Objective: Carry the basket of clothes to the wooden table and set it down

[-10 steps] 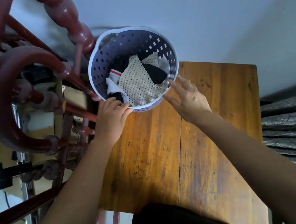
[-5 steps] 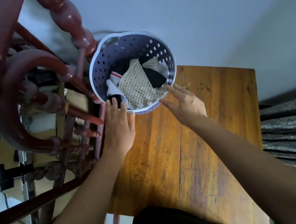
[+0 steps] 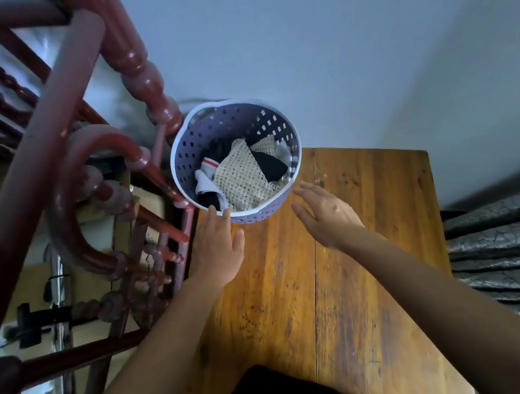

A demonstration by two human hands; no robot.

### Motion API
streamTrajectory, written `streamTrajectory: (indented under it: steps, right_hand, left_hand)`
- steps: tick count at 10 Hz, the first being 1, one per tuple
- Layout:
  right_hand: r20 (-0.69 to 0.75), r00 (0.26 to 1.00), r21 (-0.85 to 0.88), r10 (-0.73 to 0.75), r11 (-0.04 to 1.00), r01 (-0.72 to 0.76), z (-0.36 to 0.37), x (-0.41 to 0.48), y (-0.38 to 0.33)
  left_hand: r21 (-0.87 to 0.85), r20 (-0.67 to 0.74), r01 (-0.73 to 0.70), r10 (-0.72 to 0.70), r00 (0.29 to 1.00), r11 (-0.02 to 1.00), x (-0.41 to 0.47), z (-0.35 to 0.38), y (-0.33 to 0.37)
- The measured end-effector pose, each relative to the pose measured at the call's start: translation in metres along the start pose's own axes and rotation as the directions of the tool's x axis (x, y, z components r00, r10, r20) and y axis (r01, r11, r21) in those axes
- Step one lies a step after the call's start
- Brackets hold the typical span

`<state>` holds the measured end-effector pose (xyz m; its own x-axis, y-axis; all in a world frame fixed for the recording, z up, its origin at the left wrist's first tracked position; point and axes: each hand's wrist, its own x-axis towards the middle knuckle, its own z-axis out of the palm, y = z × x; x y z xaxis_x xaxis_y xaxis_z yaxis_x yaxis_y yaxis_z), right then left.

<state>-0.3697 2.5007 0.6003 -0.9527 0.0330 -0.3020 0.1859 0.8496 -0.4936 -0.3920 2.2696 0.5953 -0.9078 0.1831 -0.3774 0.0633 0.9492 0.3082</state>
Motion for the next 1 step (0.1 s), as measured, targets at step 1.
streamTrajectory:
  steps: [1]
  right_hand:
    - [-0.094, 0.994, 0.008, -0.058, 0.998, 0.060, -0.0203, -0.0170, 0.0020]
  left_hand:
    - [-0.073, -0.001, -0.041, 0.041, 0.999, 0.996, -0.0167, -0.0156, 0.0026]
